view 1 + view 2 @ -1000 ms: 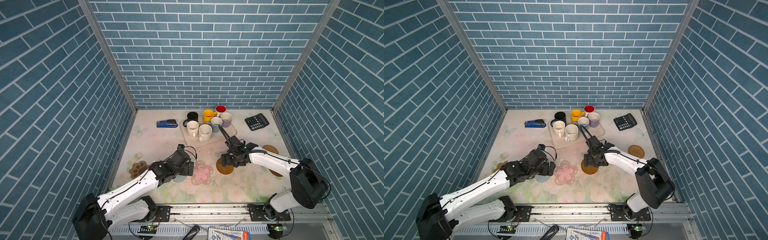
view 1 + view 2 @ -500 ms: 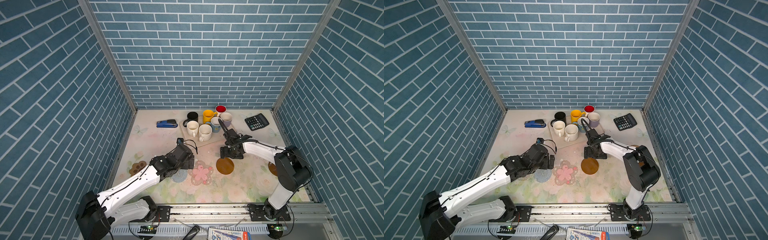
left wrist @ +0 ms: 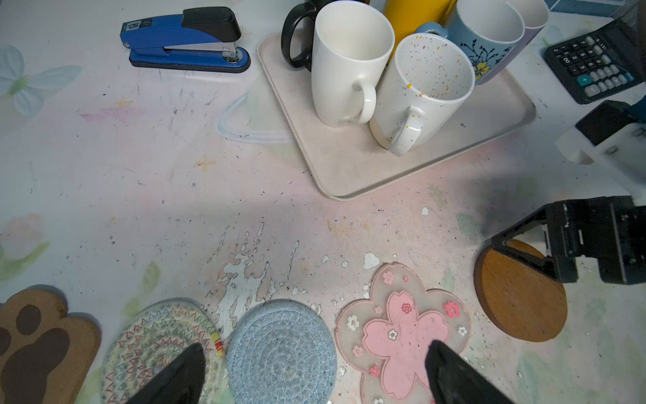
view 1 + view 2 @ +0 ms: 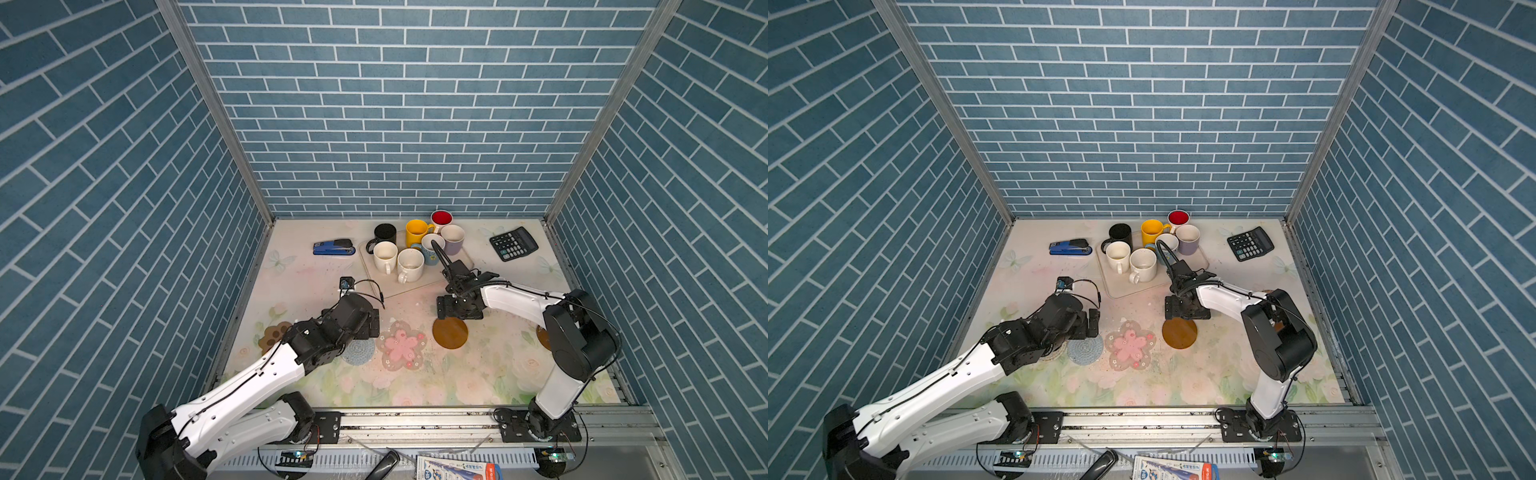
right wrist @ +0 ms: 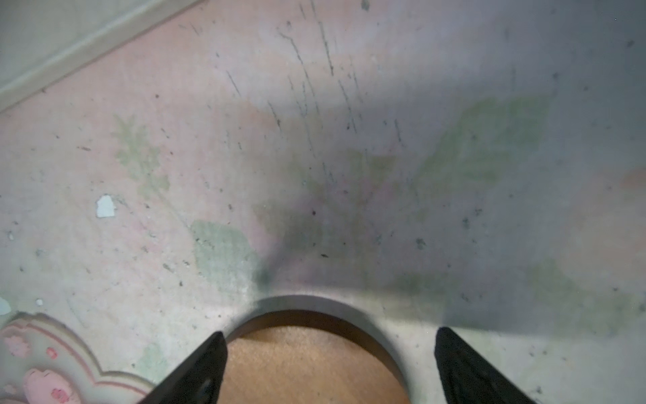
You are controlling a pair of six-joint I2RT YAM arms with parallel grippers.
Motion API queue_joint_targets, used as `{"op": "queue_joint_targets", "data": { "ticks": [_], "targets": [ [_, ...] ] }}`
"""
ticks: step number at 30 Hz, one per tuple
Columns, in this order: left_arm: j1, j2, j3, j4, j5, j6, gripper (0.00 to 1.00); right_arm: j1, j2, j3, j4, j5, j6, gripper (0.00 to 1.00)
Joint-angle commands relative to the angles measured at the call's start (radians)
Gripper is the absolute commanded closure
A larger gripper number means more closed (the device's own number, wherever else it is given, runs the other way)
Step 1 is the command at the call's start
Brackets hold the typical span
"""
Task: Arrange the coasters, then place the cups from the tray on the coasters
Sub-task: 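Push the round wooden coaster with the right gripper beside the pink flower coaster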
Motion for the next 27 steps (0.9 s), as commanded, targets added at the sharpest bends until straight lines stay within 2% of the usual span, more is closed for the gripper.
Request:
{"op": "queue_joint_targets", "data": {
  "ticks": [1,13,27],
  "targets": [
    [0.007,-0.002,-0.024,-0.014,-0.012,-0.02,0.01,0.016,-0.018,-0.044,-0.003,0.017,0.035,0.07],
    [0.006,0.014,-0.052,0.021,0.005,-0.039,0.01,0.066,-0.079,-0.11,-0.001,0.008,0.07,0.08],
    [0.006,0.003,-0.072,0.034,0.018,-0.044,0.01,0.109,-0.119,-0.089,-0.063,0.056,0.071,0.09]
  ]
}}
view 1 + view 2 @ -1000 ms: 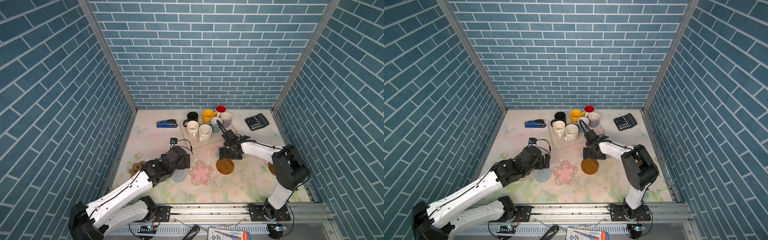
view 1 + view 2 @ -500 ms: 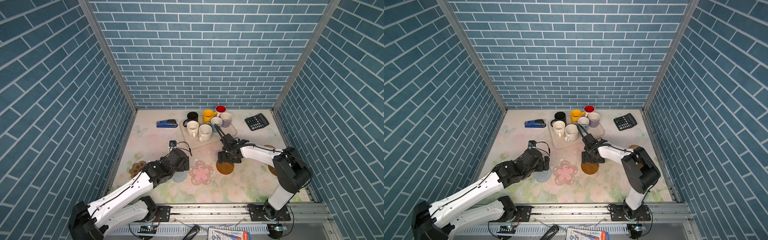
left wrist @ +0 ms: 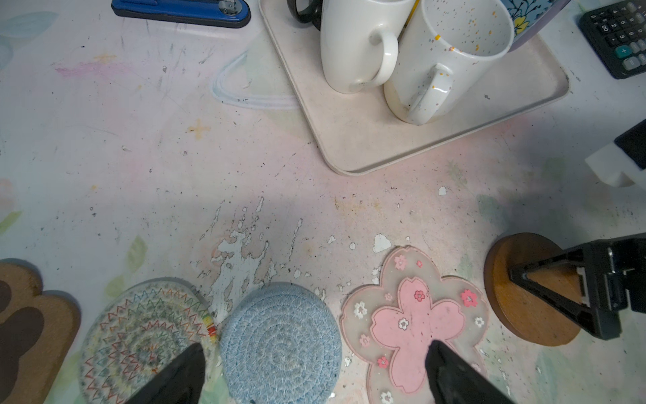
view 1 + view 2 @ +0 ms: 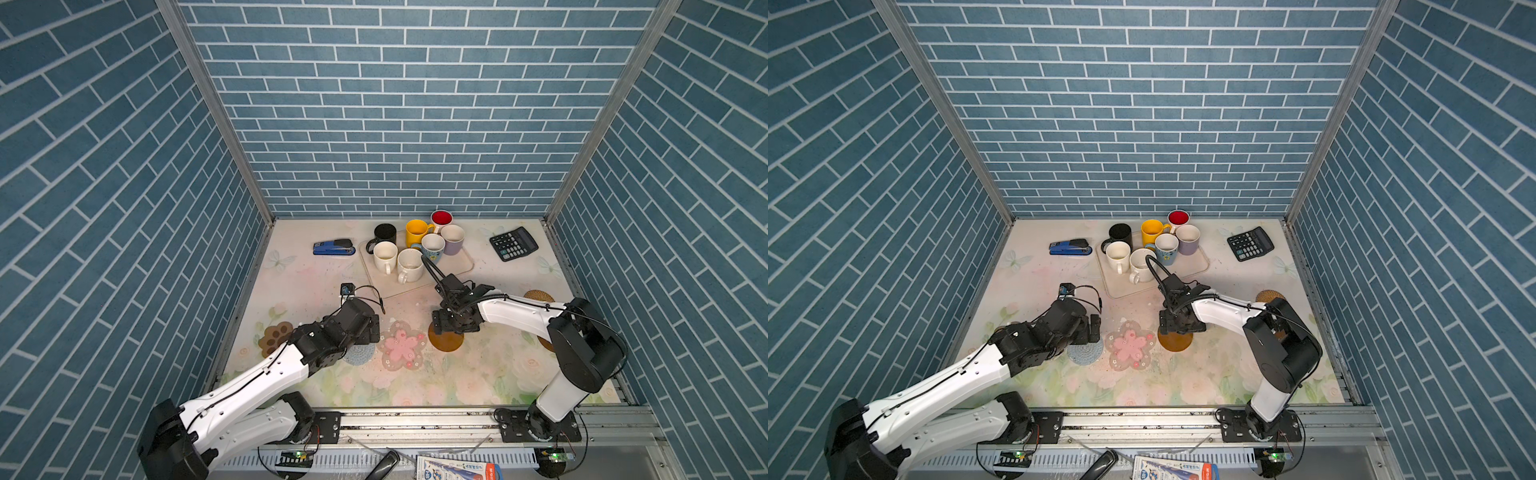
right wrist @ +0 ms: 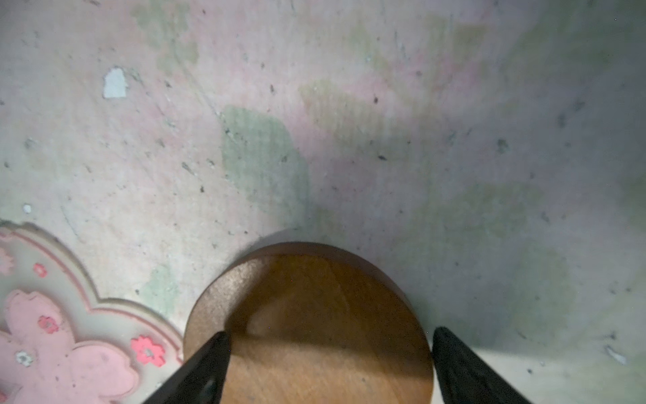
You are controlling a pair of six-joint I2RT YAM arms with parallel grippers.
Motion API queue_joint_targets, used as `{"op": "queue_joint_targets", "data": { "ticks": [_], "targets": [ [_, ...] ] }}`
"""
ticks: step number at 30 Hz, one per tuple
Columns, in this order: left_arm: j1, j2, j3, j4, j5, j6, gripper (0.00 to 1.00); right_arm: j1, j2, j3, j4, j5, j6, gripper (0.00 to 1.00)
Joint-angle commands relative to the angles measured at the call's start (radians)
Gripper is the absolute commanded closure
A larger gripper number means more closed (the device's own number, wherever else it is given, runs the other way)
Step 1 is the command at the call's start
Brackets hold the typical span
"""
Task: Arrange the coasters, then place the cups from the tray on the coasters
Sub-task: 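Push the round wooden coaster with the right gripper beside the pink flower coaster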
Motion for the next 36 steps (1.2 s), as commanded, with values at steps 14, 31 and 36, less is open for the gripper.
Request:
{"op": "queue_joint_targets", "data": {
  "ticks": [14,31,36],
  "targets": [
    [0.006,-0.008,-0.005,-0.011,-0.022,0.002,0.01,-0.032,0.067,0.17,-0.069,0.086,-0.026,0.1],
    [0.007,-0.004,-0.003,-0.025,-0.03,0.016,0.01,-0.042,0.166,0.193,-0.049,0.051,-0.041,0.16],
    [0.006,0.008,-0.009,-0.011,-0.028,0.012,0.01,-0.033,0.146,0.157,-0.052,0.059,-0.046,0.18]
  ]
}}
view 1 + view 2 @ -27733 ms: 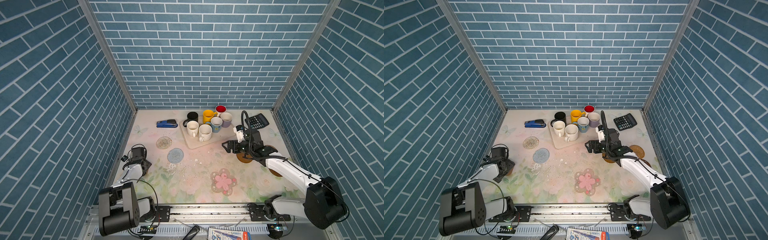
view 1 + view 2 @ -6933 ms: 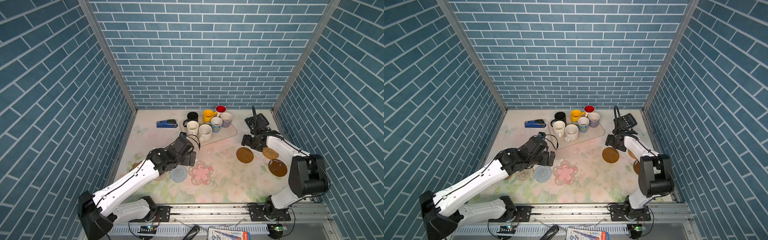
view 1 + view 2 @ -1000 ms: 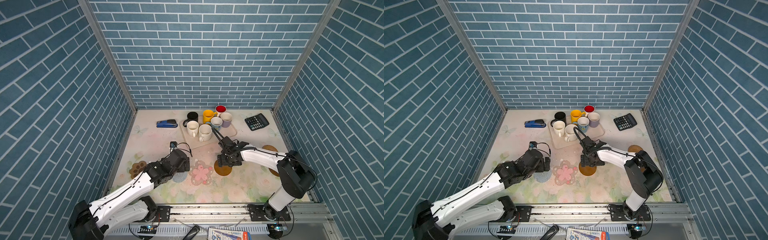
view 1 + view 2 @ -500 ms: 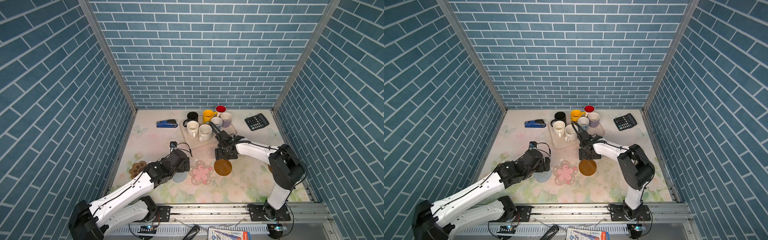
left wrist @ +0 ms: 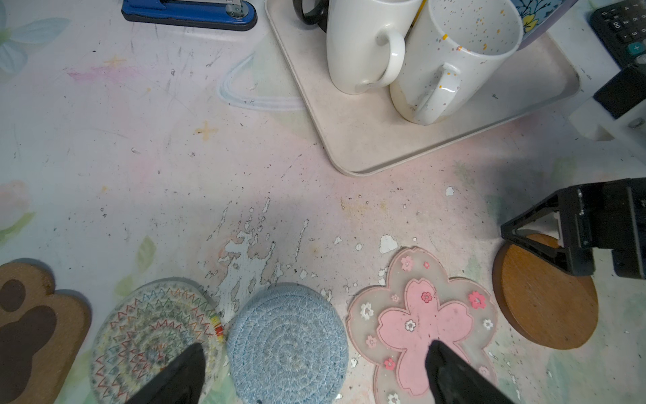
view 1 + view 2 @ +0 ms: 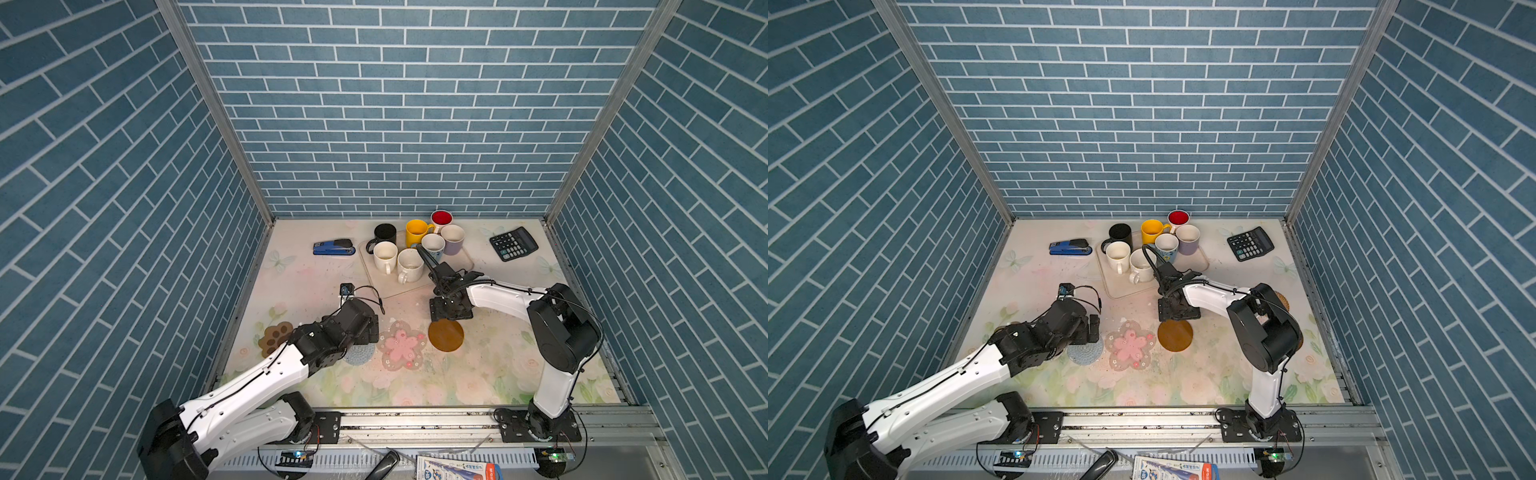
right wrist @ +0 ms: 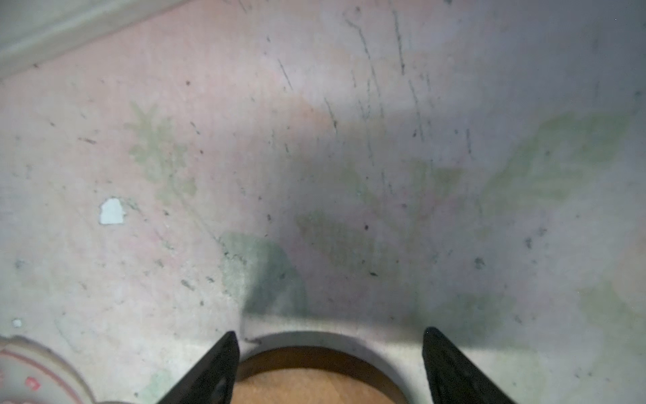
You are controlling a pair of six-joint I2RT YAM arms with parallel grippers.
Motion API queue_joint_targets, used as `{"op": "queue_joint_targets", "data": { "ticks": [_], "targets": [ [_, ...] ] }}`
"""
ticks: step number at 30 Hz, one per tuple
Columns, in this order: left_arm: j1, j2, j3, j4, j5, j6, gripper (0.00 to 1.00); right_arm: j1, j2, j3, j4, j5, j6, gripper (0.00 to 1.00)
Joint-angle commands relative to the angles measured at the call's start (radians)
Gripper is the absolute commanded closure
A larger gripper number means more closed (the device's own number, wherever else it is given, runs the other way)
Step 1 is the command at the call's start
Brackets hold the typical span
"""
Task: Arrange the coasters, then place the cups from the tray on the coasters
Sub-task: 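Push the round wooden coaster with the right gripper beside the pink flower coaster, then lift right gripper and move it over the woven rattan coaster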
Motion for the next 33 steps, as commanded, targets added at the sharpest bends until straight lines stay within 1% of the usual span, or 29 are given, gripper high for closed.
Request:
{"op": "queue_joint_targets", "data": {
  "ticks": [1,8,21,33],
  "targets": [
    [0.006,0.007,-0.011,0.003,-0.009,0.005,0.01,0.009,-0.027,-0.033,-0.017,0.014,-0.011,0.18],
    [0.006,0.023,-0.008,0.016,0.0,0.004,0.01,0.027,-0.079,-0.083,-0.009,0.016,0.019,0.2],
    [0.006,0.02,-0.011,0.021,0.011,0.002,0.01,0.058,-0.104,-0.117,0.013,-0.061,0.076,0.22],
    [0.006,0.02,-0.011,0.033,0.011,0.008,0.01,0.063,-0.134,-0.121,0.005,-0.105,0.089,0.23]
  ]
}}
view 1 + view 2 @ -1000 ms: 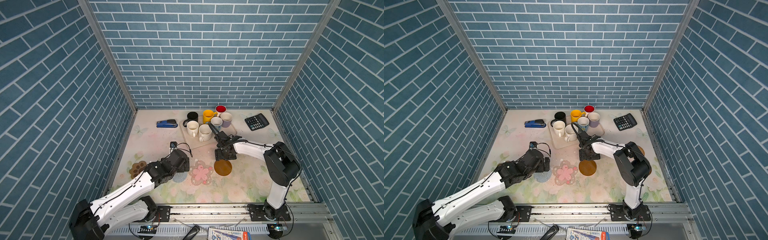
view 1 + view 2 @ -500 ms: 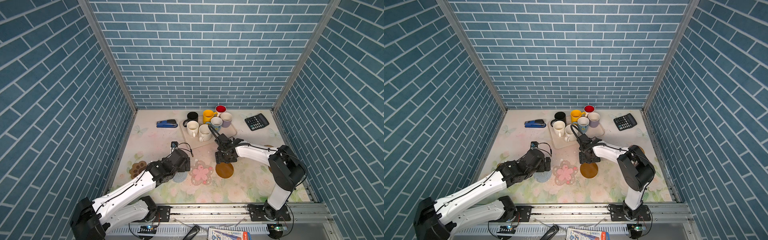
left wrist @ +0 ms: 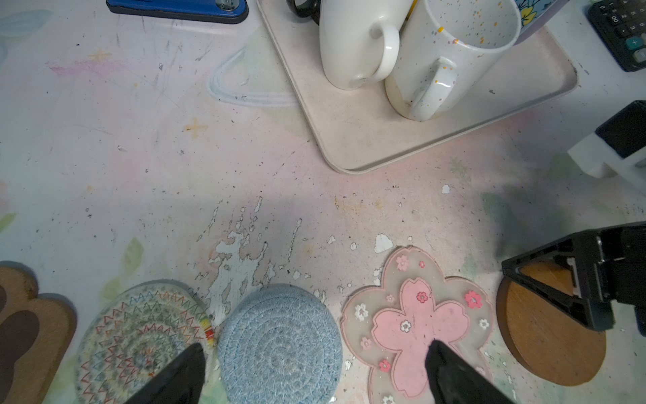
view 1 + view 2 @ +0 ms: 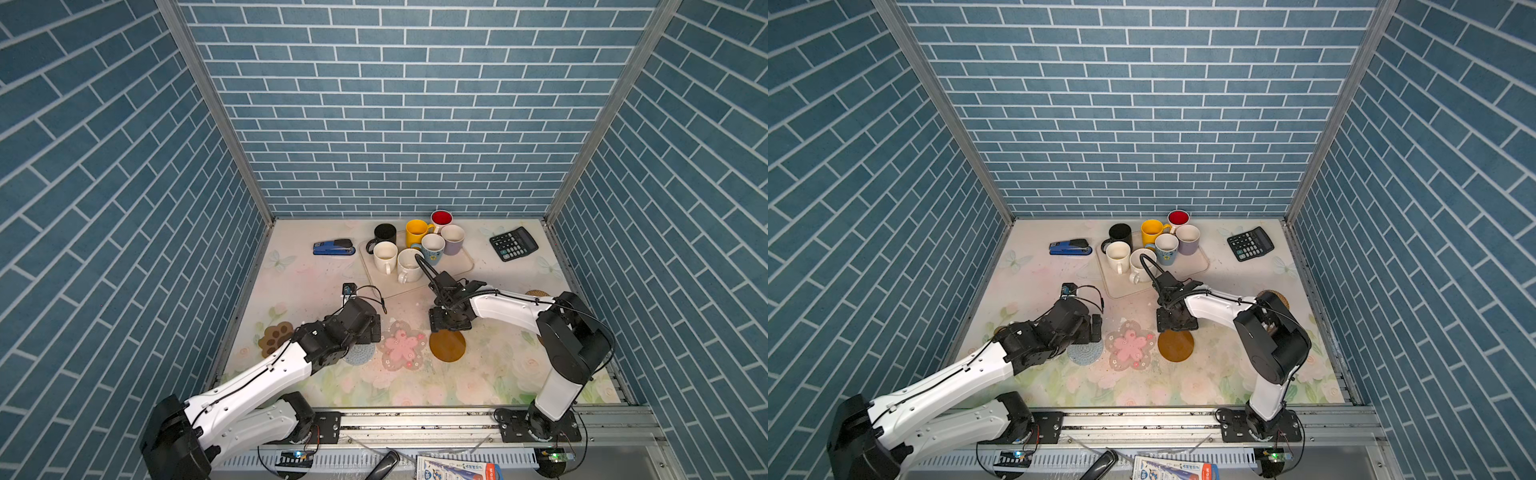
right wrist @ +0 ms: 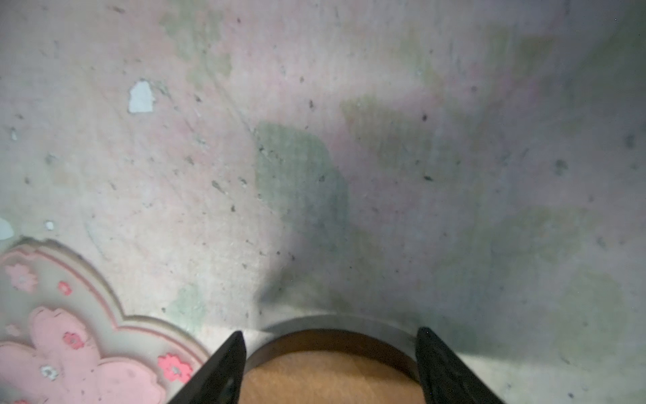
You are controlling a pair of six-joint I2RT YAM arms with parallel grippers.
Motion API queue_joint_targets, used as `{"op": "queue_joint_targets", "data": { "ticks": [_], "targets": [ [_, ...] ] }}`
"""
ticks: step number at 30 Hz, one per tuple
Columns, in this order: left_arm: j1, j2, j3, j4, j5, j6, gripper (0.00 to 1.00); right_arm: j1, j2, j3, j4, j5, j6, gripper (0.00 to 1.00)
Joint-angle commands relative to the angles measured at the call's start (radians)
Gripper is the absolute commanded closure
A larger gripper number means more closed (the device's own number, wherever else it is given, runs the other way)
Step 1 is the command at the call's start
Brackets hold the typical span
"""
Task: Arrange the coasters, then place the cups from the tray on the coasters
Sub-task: 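Lift right gripper and move it over the woven rattan coaster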
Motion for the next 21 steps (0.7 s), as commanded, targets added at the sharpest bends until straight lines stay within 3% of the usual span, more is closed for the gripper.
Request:
{"op": "queue_joint_targets", "data": {
  "ticks": [1,11,21],
  "targets": [
    [0.008,-0.001,-0.011,0.009,-0.005,0.008,0.01,0.006,-0.049,-0.014,-0.021,-0.02,0.034,0.23],
    [0.011,0.064,0.044,0.007,0.016,0.033,0.01,-0.079,-0.147,0.022,-0.081,0.022,-0.02,0.22],
    [0.014,0.172,0.182,-0.027,0.044,0.072,0.01,-0.437,-0.249,0.005,-0.098,0.01,-0.129,0.19]
  ]
}}
